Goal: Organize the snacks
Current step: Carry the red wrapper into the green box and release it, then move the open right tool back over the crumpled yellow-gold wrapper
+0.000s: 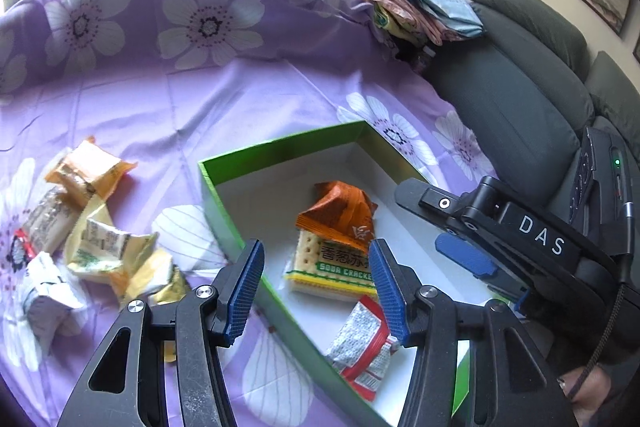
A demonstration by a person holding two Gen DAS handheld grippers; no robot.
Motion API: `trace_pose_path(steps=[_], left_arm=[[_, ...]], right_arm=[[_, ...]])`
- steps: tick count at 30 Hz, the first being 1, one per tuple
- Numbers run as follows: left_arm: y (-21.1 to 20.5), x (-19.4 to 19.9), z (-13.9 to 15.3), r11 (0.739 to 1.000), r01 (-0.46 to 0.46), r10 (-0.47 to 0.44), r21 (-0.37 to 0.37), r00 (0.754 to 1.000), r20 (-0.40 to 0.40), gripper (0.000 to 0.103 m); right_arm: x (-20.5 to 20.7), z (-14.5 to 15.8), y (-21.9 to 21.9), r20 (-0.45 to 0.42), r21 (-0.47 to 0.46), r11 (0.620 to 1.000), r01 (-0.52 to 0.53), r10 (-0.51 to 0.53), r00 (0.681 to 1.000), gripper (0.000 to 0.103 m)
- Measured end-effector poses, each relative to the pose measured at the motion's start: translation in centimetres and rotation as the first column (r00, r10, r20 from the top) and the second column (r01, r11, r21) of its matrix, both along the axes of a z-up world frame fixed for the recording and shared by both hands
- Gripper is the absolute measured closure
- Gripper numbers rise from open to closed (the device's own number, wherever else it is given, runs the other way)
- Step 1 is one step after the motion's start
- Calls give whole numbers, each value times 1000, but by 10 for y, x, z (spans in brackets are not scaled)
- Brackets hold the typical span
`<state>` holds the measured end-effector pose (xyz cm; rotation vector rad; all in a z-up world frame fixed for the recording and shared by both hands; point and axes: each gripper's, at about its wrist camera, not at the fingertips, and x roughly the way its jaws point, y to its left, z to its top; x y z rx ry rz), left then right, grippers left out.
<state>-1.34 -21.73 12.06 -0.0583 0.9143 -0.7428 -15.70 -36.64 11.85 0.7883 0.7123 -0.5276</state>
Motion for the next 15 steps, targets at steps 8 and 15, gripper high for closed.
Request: trace_pose_path(steps=[8,15], left_arm=[[108,-2,15,969,-248,248,-12,968,41,35],[187,-5,-14,894,-448,447,30,894,35,24]], right_arm=[[18,20,43,34,-77,984,-159,162,986,14],[56,15,100,6,-88,920,-383,385,923,14]])
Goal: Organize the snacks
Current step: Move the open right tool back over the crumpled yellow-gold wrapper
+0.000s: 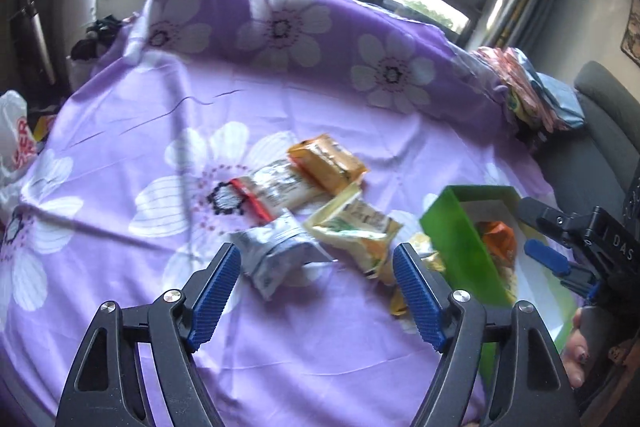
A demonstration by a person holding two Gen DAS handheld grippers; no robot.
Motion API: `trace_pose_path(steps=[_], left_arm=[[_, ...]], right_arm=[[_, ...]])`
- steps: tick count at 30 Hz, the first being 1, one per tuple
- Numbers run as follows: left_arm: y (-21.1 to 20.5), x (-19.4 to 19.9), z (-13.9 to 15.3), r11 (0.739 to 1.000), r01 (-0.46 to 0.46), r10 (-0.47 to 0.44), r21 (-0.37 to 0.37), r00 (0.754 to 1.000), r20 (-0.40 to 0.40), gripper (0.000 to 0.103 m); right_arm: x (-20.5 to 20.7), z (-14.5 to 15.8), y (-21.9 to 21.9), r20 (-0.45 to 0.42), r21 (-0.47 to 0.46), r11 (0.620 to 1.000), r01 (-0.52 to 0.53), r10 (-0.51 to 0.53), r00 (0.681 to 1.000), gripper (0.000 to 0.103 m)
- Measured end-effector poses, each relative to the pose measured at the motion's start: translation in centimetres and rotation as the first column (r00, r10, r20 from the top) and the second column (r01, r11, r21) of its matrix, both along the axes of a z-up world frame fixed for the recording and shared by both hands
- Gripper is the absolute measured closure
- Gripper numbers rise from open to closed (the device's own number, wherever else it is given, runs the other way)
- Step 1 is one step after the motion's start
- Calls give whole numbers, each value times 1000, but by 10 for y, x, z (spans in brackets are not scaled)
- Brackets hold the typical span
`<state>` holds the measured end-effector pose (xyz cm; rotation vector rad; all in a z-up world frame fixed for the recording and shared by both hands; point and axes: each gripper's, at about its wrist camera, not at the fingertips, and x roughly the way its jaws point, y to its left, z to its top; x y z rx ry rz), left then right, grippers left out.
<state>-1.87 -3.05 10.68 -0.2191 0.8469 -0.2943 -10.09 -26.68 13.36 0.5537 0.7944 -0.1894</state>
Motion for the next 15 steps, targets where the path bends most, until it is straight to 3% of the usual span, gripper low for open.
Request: trace_pose_path(steps=[3,7,12,15], left_arm=[[23,8,-21,998,-68,67,-4,997,-47,24],[44,15,-39,993,-115,115,5,988,-106,24],[56,14,-39,987,-158,158,7,982,-100,24],[60,15,-39,984,-174,176,34,980,-95,24]], right_arm=[[20,-15,25,-55,-27,997,-72,70,996,17],[43,-45,50,-157,-32,991,-133,127,979,40],[54,-63,67,-248,-208,970,-126,73,966,41],[57,-71,62,-275,-196,973,-123,66,959,42]])
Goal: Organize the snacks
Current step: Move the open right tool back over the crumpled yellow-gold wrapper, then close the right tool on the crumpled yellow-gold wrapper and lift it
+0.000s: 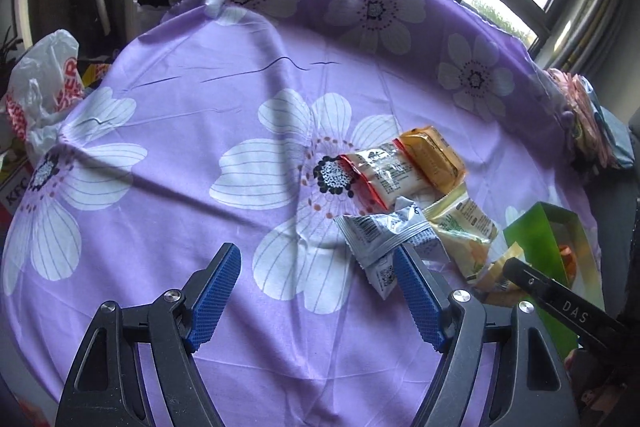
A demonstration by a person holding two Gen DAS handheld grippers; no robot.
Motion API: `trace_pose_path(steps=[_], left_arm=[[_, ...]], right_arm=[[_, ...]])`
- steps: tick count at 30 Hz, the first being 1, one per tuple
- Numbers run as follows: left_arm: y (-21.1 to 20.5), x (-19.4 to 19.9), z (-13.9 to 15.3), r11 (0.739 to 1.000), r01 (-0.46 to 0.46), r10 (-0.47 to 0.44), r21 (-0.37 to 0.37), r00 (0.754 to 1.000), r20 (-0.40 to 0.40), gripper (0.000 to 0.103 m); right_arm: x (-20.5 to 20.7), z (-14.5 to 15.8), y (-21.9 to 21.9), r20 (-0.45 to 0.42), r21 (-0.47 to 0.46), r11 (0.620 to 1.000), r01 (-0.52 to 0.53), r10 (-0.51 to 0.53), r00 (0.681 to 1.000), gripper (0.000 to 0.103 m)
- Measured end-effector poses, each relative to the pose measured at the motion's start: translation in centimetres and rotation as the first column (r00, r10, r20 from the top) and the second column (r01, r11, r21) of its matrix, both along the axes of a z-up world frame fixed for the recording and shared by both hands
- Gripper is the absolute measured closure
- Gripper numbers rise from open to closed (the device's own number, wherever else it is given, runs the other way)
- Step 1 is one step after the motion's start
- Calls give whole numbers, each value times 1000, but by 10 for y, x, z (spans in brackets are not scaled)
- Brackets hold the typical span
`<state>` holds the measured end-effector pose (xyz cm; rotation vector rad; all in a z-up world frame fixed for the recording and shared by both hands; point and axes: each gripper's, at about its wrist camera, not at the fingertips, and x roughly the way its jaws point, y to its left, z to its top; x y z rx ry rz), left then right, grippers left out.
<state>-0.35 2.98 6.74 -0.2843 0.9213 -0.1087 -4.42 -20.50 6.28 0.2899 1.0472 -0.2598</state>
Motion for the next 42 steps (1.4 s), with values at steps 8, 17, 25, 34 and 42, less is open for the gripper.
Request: trace_pose_path(steps=[8,17,25,34,42], left_arm=[[8,4,-4,1000,-5,5,-15,1000,-23,24],[18,6,-5,999,-38,37,-9,999,-37,24],[12,9,-12,999,24,-28,-41,995,-98,24],[-19,3,-12,978,185,-194,-94,975,-104,24],[-50,0,-23,944,293,-314,-152,939,-140,24]], right_arm=[[8,-21,3,-66,0,1000,-11,11,998,49],[5,-13,37,5,251,947,-198,204,979,52],[8,-12,62,56,268,934,-235,229,972,34],[4,-10,31,61,384,908,-167,155,986,32],[4,-21,34,32,479,861,-171,178,984,39]])
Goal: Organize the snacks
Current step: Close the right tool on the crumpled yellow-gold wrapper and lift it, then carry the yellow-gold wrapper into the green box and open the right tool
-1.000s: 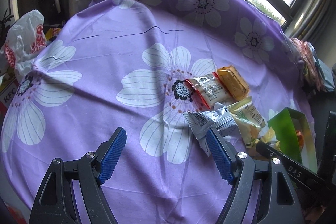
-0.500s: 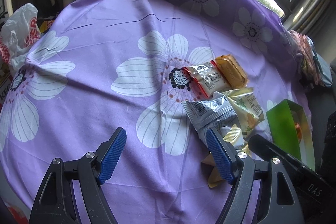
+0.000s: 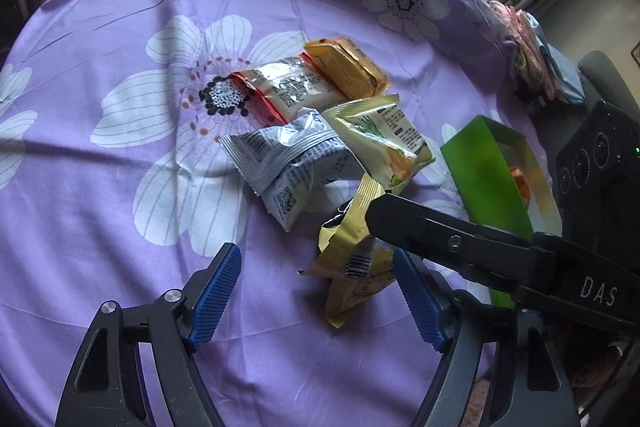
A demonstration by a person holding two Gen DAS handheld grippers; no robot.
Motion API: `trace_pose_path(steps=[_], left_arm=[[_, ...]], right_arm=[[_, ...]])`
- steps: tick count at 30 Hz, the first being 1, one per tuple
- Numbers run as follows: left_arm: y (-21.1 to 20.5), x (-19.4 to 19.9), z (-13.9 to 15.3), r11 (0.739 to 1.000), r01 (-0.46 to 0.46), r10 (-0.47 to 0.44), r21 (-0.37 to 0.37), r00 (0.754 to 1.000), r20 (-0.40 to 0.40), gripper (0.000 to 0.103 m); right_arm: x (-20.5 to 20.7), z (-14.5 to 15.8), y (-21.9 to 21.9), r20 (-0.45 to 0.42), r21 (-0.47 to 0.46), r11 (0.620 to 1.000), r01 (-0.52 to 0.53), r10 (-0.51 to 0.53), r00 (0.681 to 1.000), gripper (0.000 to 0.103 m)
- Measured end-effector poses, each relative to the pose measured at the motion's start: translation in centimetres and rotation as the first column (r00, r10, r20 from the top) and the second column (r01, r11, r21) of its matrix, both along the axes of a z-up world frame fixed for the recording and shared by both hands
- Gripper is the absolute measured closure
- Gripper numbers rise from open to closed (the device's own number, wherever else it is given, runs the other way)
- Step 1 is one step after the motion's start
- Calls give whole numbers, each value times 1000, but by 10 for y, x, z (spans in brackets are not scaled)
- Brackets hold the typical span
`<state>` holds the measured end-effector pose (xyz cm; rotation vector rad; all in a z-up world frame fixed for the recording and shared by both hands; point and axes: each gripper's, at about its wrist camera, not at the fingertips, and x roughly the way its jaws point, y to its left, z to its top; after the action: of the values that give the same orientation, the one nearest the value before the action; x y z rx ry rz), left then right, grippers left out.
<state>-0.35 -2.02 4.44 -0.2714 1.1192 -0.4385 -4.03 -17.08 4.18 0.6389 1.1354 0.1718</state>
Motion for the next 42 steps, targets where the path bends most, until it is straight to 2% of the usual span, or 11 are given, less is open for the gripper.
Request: trace_pose_path(steps=[4,8,12,14,16,19,22,30,36,42], left_arm=[[-6,-1,-2,1000,21,-21,6,1000,-8,24],[-13,-3,-5,999,46,-47,-9,999,-19,27],[-22,-6,-7,997,80,-81,-21,996,-30,43],[-25,-8,-6,997,79,-79,10,997,-12,47],[-29,-10,-3,995,98,-98,-1,995,7,57],[-29,-14,1,995,102,-103,14,994,41,57],[-26,-15,5,995,95,-94,-6,994,62,57],[-32,-23,33,996,79,-72,-31,981,182,57],[-57,-27,62,993,112,-98,-36,955,281,57],[-95,-23,83,984,177,-160,-18,924,348,57]], right_arm=[[2,-9,1,-34,8,1000,0,0,999,49],[2,-12,0,-39,18,1000,-1,2,999,50],[2,-12,0,-37,21,1000,-7,7,999,53],[2,-12,0,-34,18,1000,-12,13,999,54],[3,-11,1,-31,16,1000,-19,20,999,54],[2,-8,4,-21,20,999,-28,29,999,55],[0,-2,4,6,11,1000,-28,28,1000,55],[-9,30,3,123,-36,999,-19,23,992,55],[-22,63,-14,240,-77,997,30,-11,971,55],[-33,84,-46,317,-95,987,133,-97,944,54]])
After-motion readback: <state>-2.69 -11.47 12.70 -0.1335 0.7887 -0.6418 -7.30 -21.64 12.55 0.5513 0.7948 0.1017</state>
